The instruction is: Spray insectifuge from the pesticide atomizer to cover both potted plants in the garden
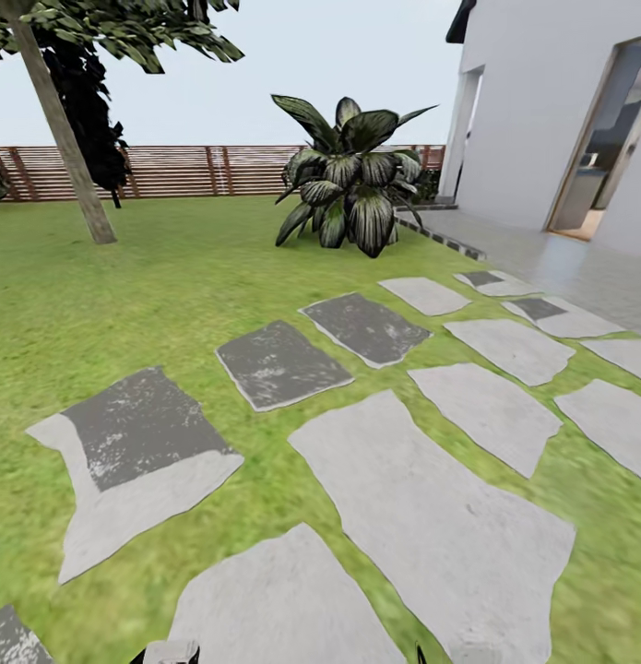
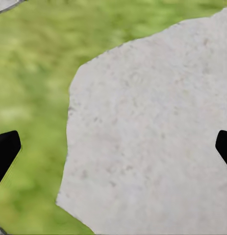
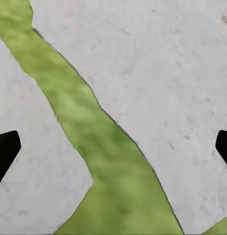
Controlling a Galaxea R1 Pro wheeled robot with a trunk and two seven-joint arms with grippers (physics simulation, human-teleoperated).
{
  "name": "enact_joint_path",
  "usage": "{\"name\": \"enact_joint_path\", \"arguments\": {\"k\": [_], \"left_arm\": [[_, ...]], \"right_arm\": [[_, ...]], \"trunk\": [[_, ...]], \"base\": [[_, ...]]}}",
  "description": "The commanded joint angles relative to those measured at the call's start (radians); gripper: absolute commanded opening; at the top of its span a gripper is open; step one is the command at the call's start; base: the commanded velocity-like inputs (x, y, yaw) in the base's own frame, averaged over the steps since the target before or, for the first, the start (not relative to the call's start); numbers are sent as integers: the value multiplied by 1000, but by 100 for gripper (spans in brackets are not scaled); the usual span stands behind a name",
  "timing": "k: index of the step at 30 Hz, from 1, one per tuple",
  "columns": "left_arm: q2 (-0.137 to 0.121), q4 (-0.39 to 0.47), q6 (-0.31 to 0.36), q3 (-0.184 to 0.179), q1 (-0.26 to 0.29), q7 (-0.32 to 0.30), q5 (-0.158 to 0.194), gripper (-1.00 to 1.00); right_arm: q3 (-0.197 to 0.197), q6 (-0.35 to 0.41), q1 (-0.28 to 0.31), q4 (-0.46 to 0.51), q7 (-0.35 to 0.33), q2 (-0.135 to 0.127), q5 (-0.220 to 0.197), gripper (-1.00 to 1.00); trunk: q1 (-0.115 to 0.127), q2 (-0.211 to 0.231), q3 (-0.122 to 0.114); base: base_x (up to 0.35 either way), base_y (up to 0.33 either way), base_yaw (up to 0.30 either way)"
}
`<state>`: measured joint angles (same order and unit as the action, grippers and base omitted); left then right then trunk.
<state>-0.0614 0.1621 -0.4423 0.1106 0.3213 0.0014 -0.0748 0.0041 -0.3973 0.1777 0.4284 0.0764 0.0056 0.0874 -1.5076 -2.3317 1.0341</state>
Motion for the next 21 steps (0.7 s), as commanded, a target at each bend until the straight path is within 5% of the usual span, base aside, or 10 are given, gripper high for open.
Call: {"name": "enact_joint_path", "arguments": {"k": [1, 21], "left_arm": [[0, -1, -4, 7, 1, 0, -8, 100], [0, -1, -4, 7, 1, 0, -8, 100]], "right_arm": [[0, -2, 0, 0, 8, 0, 9, 100], [0, -2, 0, 0, 7, 0, 9, 100]], "trunk": [[0, 0, 1], [0, 0, 1]], "base": [[332, -40, 279], [273, -67, 279]]}}
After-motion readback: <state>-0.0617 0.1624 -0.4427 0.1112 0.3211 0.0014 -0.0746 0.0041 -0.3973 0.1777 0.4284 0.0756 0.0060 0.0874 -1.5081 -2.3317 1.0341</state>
